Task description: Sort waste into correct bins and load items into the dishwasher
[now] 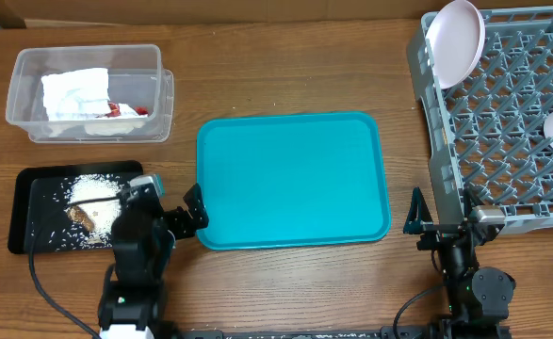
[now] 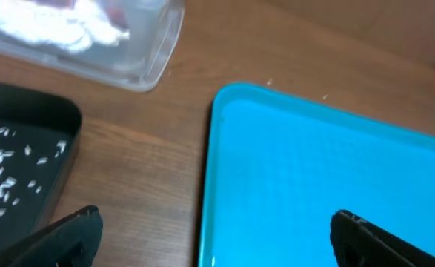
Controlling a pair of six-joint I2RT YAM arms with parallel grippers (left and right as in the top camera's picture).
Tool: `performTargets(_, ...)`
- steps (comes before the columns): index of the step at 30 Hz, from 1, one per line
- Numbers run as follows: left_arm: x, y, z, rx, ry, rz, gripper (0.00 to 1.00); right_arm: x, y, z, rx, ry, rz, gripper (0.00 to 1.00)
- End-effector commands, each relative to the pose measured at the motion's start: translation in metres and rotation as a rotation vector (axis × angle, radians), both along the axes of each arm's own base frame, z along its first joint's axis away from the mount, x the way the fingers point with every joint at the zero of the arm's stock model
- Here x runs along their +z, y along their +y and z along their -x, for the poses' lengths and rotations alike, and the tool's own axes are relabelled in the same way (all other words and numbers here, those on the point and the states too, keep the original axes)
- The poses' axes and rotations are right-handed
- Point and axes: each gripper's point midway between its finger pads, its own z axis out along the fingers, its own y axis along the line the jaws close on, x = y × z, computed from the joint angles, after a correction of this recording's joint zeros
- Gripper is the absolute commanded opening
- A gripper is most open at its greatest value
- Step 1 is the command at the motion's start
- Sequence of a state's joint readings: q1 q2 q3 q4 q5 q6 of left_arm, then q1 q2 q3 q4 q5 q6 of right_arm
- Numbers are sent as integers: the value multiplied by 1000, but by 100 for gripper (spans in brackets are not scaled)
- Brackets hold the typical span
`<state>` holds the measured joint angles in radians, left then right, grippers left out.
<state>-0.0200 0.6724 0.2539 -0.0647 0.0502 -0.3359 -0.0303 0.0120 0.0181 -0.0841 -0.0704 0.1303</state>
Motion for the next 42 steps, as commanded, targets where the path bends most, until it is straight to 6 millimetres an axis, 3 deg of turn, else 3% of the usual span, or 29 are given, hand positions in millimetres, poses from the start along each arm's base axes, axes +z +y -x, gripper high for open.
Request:
performTargets(1,0,-5,5,-35,-44,-4,100,-2,0,0,-2,-3,8,100)
performTargets(15,-13,-3,24,-24,-189,-8,100,-2,0,0,-2,-3,7,100)
performTargets(23,5,8,24,35,-263,-30,100,-2,0,0,-2,-3,8,100)
performTargets(27,-1,8,29,17,-247,-84,100,-2,0,0,-2,-3,8,100)
performTargets(42,37,7,33,-5,-414,-156,100,-2,0,0,-2,-3,8,100)
